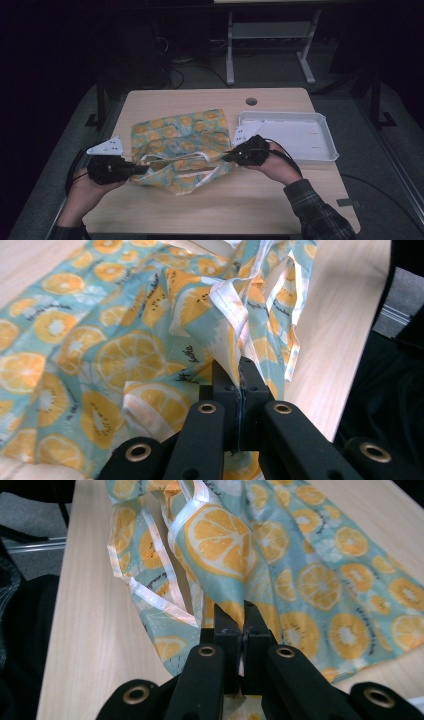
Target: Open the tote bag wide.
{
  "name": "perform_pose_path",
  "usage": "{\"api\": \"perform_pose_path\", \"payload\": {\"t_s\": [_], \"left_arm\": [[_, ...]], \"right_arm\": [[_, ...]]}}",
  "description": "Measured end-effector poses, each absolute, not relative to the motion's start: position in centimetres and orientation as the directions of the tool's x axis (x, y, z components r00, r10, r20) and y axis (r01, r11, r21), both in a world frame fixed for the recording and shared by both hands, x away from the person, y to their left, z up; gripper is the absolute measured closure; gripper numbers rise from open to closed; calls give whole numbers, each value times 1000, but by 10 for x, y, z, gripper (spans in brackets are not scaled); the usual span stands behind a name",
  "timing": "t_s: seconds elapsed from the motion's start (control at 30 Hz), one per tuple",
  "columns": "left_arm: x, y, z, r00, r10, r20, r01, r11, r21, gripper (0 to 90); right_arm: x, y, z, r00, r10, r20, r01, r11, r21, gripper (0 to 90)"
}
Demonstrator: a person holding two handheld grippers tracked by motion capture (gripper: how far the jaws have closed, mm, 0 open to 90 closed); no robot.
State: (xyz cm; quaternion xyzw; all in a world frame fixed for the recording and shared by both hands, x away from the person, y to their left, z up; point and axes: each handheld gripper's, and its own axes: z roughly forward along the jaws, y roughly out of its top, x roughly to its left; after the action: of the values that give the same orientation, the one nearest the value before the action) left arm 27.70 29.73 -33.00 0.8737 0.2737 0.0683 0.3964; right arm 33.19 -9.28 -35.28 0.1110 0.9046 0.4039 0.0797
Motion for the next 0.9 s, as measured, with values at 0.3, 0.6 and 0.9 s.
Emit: {"api": "perform_pose_path", "payload": {"t_s": [0.3,0.6,0.9], "left_arm": [[298,301,-320,823,565,-67,420,-525,740,889],[324,308,-314,796,599,-84,451,-496,742,889],[348,315,-323,766,629,-131,499,-454,738,888]], "right_arm": [[351,-87,-344,-954,292,-65,146,645,751,881],[373,-78,-337,-945,325,-45,182,634,751,881],[399,-69,-337,-932,360,-47,212,645,734,881]]}}
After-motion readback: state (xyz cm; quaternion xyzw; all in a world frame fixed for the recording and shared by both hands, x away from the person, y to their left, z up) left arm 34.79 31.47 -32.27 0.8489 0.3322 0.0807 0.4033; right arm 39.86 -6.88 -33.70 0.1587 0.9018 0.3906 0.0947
